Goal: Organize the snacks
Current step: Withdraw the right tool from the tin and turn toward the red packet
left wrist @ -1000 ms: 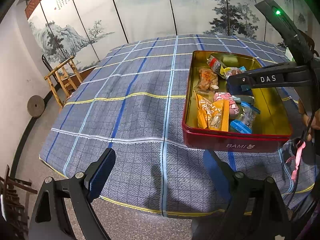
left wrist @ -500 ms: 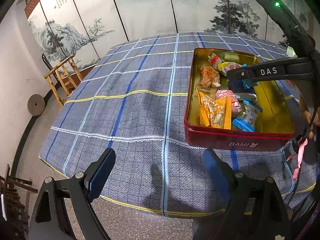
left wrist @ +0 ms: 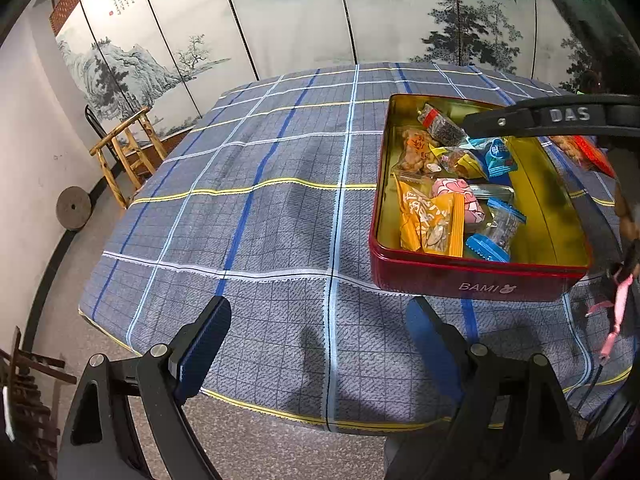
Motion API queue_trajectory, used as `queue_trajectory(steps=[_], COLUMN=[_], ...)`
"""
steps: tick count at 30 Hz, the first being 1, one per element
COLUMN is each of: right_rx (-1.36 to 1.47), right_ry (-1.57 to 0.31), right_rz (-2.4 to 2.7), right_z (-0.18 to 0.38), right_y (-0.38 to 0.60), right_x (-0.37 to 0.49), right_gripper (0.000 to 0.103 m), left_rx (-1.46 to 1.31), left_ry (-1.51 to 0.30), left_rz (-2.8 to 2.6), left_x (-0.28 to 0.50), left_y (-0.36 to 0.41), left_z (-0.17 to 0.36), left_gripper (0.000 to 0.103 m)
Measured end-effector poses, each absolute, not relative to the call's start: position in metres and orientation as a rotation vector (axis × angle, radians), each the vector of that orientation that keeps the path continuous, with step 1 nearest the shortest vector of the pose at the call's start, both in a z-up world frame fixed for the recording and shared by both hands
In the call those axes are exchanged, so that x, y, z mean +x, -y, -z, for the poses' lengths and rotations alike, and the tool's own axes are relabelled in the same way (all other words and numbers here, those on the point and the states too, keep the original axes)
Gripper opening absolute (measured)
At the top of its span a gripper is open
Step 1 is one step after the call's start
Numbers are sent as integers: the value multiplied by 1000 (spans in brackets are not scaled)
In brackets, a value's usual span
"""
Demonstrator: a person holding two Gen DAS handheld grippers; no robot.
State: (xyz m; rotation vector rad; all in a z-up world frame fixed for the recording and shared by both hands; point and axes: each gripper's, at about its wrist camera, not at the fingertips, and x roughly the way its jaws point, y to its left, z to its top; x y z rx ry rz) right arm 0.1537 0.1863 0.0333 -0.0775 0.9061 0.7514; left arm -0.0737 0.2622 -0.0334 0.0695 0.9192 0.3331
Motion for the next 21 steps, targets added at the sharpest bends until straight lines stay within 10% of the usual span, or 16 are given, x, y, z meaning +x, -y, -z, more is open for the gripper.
queue_trajectory(steps=[21], right_rx=[5], right_ry=[-845], right_rz=[-671], right_z=[-30], right_y=[-89], right_x=[122], right_gripper=[71], left_rx=[145], left_ry=[-911], left_rz=[-334], left_x=[-69], left_y=[-232], left_z=[18], left_gripper=[89])
